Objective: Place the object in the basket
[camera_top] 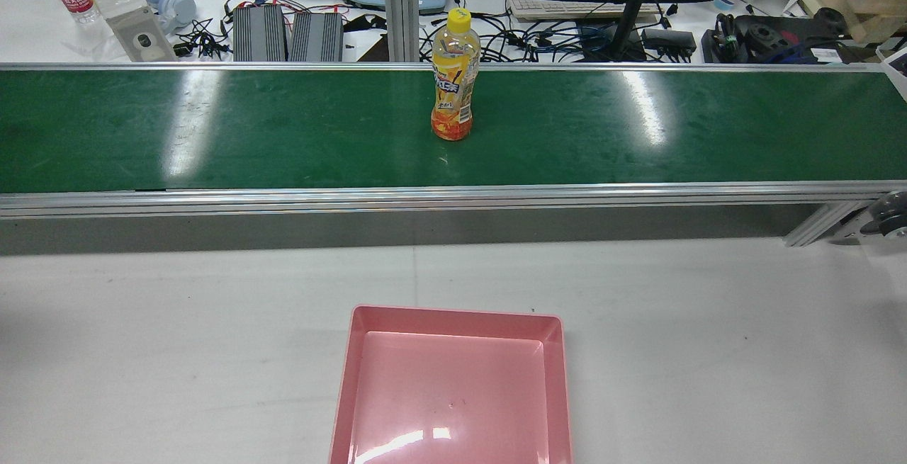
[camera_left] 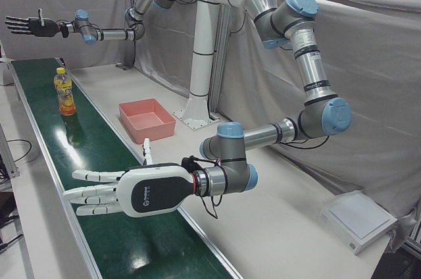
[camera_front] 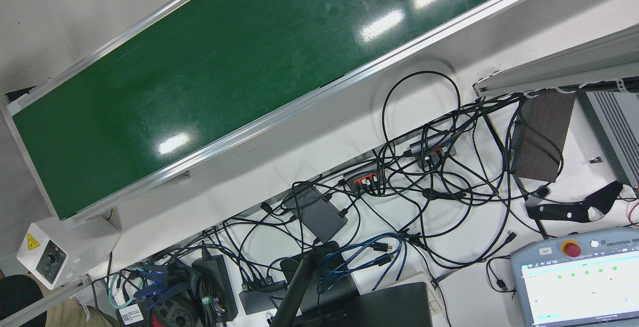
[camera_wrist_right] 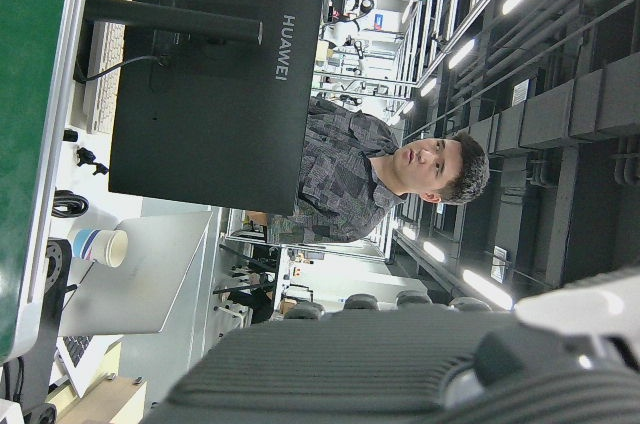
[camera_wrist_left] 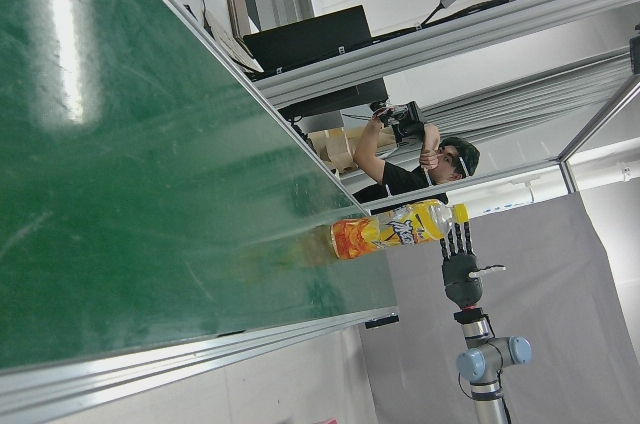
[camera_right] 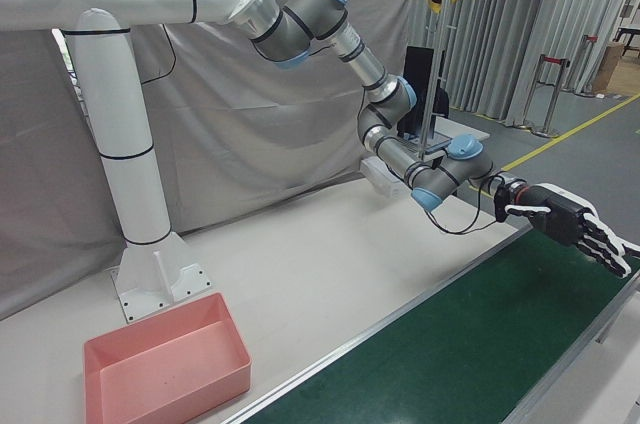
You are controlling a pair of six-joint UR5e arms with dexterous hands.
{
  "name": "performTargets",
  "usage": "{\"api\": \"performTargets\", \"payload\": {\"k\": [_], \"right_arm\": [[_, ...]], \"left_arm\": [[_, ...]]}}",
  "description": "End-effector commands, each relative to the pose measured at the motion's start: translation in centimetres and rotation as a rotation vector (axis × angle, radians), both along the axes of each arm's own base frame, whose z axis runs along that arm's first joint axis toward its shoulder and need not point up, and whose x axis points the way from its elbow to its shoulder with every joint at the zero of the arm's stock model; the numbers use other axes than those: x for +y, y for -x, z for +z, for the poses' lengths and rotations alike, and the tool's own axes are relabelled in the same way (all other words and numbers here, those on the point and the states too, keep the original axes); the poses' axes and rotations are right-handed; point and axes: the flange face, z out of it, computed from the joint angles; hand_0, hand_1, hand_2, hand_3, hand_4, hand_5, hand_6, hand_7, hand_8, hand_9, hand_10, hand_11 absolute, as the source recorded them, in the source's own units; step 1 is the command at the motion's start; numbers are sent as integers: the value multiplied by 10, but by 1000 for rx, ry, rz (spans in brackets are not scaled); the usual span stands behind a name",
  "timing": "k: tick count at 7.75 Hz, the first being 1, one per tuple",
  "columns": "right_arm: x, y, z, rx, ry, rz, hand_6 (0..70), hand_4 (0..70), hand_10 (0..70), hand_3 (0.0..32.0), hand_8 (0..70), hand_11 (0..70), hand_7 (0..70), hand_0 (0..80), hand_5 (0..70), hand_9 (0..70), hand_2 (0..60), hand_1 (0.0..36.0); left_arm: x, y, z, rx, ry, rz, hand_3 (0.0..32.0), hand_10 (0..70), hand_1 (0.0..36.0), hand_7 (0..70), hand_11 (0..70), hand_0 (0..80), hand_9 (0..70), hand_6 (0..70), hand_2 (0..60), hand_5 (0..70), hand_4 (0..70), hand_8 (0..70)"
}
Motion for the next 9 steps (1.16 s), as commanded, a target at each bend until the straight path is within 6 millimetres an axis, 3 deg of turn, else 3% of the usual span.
{"api": "performTargets", "payload": {"k": [1,3,6,8,9], "right_arm": [[0,0,0,0,-1,0,0,0,0,0,0,0,0,0,0,0,0,0],[0,0,0,0,1,0,0,0,0,0,0,0,0,0,0,0,0,0],[0,0,0,0,-1,0,0,0,0,0,0,0,0,0,0,0,0,0],[0,0,0,0,1,0,0,0,0,0,0,0,0,0,0,0,0,0],[0,0,0,0,1,0,0,0,0,0,0,0,0,0,0,0,0,0]], "left_arm": [[-1,-10,1,-2,10,18,0,65,28,0,99,464,111,0,0,130,168,76],[-3,-16,-5,-7,15,26,0,64,47,0,100,475,101,0,0,132,186,63],[-37,-95,-62,-5,-28,132,0,64,44,0,100,473,114,0,0,133,179,70],[-52,-107,-90,-19,-46,135,0,77,41,0,119,472,107,0,0,133,179,61],[-53,-126,-100,-14,-61,162,0,74,41,0,114,474,106,0,0,132,177,60]]}}
